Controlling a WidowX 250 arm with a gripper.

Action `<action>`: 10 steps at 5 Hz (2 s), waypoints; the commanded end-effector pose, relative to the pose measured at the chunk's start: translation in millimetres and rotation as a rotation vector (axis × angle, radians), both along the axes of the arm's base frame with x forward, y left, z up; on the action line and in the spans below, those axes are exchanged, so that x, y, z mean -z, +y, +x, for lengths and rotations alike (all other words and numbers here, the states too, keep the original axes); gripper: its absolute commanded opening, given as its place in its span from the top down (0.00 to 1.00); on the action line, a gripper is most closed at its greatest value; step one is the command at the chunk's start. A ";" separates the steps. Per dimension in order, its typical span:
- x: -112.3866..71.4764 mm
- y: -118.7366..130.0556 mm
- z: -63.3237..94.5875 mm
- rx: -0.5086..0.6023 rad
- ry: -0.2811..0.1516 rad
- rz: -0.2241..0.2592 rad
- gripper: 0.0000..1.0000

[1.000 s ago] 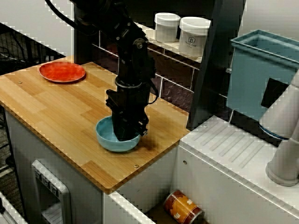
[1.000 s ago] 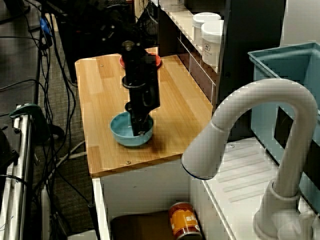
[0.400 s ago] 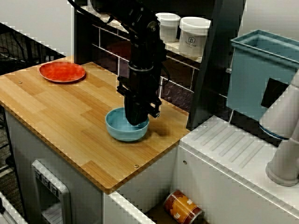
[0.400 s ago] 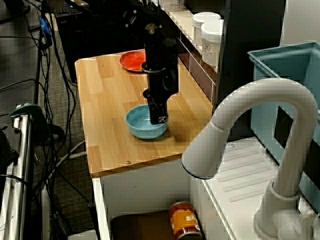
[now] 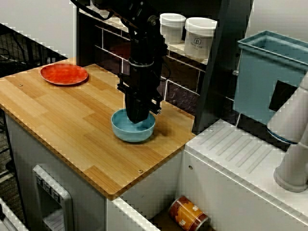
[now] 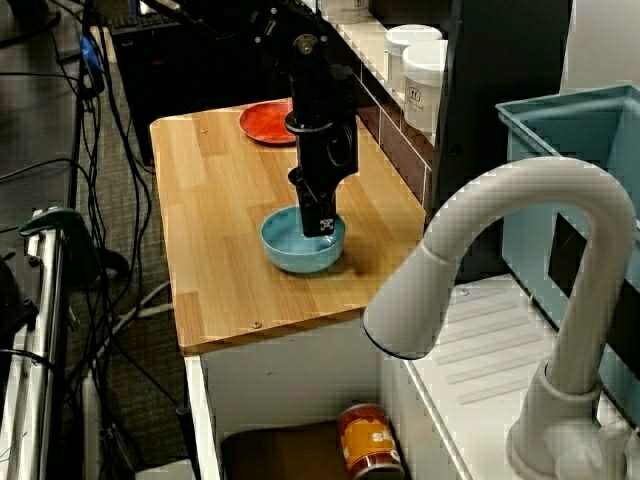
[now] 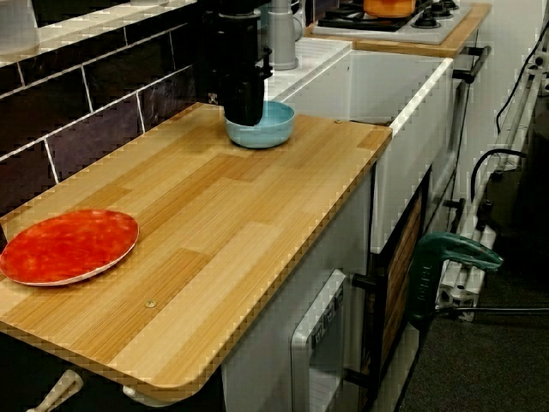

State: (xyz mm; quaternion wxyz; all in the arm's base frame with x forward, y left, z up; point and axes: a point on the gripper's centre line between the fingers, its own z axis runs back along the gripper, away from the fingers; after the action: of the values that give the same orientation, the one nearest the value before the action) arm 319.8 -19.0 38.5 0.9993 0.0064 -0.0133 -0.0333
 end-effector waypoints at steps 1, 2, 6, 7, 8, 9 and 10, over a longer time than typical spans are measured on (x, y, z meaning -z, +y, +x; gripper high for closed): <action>-4.9 23.2 -19.7 -0.011 -0.032 0.014 0.86; -6.3 42.4 -27.5 -0.029 -0.038 0.014 0.86; -8.9 118.9 -28.3 -0.143 -0.087 0.032 0.85; -6.0 129.0 -22.4 -0.177 -0.087 0.056 0.85; -6.4 139.6 -18.0 -0.197 -0.091 0.068 0.85; -8.3 153.0 -20.5 -0.223 -0.104 0.065 0.85; -12.3 166.6 -22.4 -0.248 -0.099 0.054 0.85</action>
State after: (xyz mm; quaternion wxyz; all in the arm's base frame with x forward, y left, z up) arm 302.0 140.9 36.6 0.9948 0.0272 -0.0410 0.0888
